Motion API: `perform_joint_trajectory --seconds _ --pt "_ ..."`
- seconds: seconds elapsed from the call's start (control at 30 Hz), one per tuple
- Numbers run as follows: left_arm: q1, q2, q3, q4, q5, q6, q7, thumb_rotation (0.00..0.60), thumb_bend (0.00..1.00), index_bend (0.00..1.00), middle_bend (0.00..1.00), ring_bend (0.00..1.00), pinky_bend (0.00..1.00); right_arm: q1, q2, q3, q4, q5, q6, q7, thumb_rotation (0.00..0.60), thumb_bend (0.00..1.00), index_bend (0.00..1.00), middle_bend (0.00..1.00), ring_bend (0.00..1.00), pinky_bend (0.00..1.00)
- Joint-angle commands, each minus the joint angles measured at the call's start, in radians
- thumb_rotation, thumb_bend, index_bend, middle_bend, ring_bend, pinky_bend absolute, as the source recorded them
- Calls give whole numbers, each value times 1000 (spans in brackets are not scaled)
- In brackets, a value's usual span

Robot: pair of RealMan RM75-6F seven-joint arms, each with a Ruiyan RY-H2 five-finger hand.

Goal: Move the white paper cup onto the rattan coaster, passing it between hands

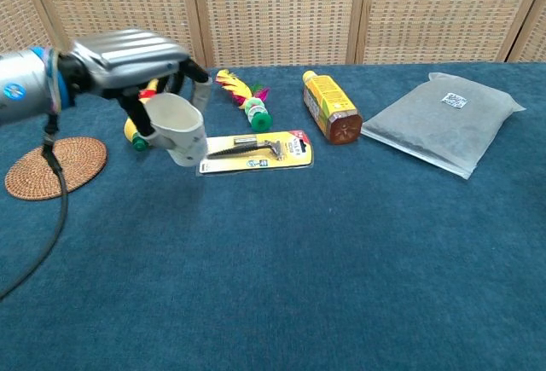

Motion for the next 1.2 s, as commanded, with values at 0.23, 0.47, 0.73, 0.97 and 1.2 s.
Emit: perform_joint_trajectory --seconds 0.23,0.47,0.73,0.97,1.2 --pt "138 242 98 30 -75 -32 -150 600 78 526 439 492 487 2 -13 3 -6 -10 -17 -26 600 0 81 0 0 0" --pt "163 168 111 221 -101 -71 -267 600 78 526 438 492 487 4 -24 6 -4 -13 -32 -43 600 0 81 0 0 0" --pt "138 43 89 408 -125 -137 -361 600 77 526 436 485 487 0 -26 14 -3 -8 -37 -39 600 0 81 0 0 0" --pt "116 3 81 450 -123 -161 -351 600 78 521 423 471 468 -3 -24 19 1 -7 -39 -33 600 0 81 0 0 0" --pt "112 -4 78 461 -128 -169 -333 600 76 480 394 431 437 -6 -22 23 2 -7 -39 -27 600 0 81 0 0 0"
